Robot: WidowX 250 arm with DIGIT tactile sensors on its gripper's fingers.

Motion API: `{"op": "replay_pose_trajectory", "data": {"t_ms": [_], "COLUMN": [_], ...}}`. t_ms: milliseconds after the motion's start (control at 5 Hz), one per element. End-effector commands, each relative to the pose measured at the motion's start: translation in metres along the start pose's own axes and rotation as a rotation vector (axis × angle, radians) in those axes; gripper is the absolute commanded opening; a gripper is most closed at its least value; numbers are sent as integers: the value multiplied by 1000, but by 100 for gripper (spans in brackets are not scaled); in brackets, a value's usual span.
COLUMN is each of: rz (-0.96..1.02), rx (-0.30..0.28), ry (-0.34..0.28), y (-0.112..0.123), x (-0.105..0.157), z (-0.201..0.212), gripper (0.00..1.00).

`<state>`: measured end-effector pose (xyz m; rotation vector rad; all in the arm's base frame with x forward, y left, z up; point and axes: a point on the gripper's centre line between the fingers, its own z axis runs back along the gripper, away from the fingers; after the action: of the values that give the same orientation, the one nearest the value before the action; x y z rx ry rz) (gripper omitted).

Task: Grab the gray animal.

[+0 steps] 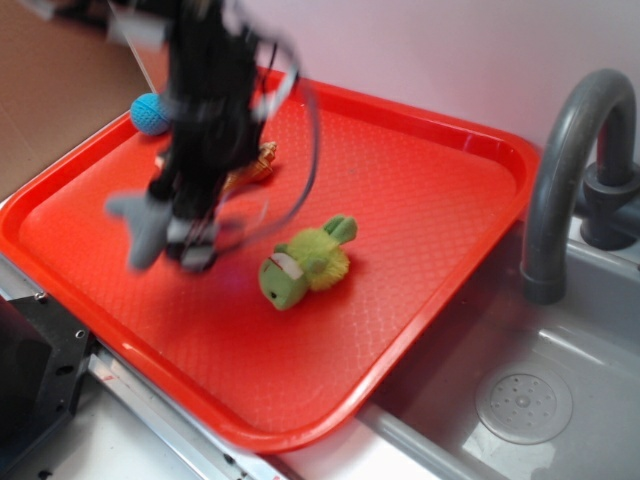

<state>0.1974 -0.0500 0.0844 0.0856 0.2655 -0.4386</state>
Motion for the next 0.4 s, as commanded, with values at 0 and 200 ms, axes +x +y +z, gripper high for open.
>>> {"op": "replay_pose_trajectory", "data": {"t_ms": [0,200], "rz": [437,549], "rx": [-41,-114], "ry": [-410,-524], "y": [16,23], "x": [-14,-34], "z": [98,125], "gripper": [0,0]}}
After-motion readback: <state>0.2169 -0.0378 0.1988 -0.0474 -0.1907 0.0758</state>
